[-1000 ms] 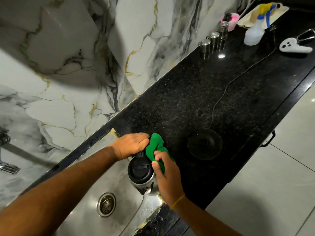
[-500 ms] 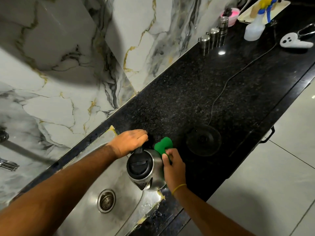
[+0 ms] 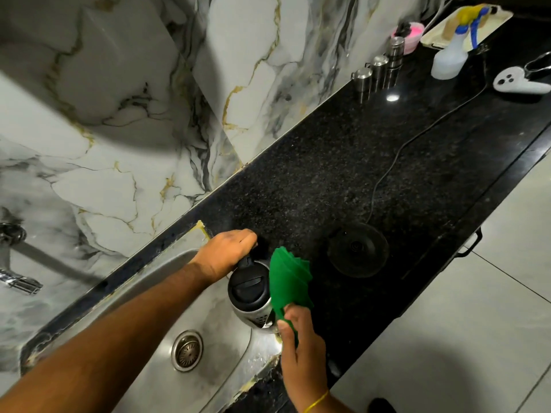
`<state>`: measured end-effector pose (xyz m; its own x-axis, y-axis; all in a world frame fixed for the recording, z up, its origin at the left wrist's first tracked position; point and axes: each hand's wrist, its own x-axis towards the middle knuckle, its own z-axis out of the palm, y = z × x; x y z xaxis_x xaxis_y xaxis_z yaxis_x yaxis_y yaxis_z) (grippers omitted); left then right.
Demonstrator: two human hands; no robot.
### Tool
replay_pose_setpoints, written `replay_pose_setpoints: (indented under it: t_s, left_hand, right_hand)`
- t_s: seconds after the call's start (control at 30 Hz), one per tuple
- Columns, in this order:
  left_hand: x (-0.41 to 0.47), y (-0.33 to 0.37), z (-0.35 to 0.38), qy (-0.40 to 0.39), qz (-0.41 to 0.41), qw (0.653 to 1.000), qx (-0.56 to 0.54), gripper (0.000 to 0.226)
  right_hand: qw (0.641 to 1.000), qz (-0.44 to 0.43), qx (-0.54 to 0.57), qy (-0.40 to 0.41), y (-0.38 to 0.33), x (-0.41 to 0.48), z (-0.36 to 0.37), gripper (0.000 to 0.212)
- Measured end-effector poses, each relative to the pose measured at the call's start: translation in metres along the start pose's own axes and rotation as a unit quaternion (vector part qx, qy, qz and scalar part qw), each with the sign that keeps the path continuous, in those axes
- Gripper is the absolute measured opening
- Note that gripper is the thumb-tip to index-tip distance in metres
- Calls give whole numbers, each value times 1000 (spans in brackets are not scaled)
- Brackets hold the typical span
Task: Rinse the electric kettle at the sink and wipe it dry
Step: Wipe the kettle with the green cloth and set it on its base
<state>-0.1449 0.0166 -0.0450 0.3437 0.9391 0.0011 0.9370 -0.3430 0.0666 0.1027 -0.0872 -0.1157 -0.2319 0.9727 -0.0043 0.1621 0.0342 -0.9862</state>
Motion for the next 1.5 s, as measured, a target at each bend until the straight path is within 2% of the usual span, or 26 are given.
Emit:
replay_pose_setpoints:
  t_s: [0.1,0.2,0.37,0.5,0.6,0.77,0.9,1.0,1.17,1.37,1.43,1.5]
  left_hand:
    - [-4,3,0,-21,-60,998,1,16]
    - [-6,6,-2,-45,-93,995,3,14]
    - [-10,15,-2,-54,-161,985,28,23]
    - [-10,23,-4,-66,-196,978,38,26]
    - [-11,29,-7,-70,-227,971,36,27]
    - [-13,45,-10,-91,-296,950,45,23]
    - [-17,63,-13,-94,-356,928,61,24]
    - [-20,74,-13,-90,-397,912,47,19]
    - [-18,95,-15,-106,-430,895,50,18]
    - [-19,109,-23,-148,-430,889,46,22]
    - [-17,107,-26,-165,-429,888,22,22]
    - [-20,100,-27,-168,-442,878,-74,22]
  right_hand:
    - [990,117,16,76,-1,21,4,17]
    - [970,209,71,100,-2,61,5,14]
    - [977,188,93,42,-10,102,1,15]
    - [973,132,185,-39,-21,90,-16,13]
    - [963,126,221,-86,-17,70,-37,11]
    - [972,173,157,-21,5,58,-38,9]
    - [966,216,130,47,7,95,-23,15]
    - [961,237,133,55,-4,117,-22,7]
    - [956,234,171,37,-14,106,-42,10]
    - [919,311,243,10,-19,73,-83,10]
    - [913,336,233,6,-10,68,-95,9]
    - [904,362,227,9,-1,70,-107,1]
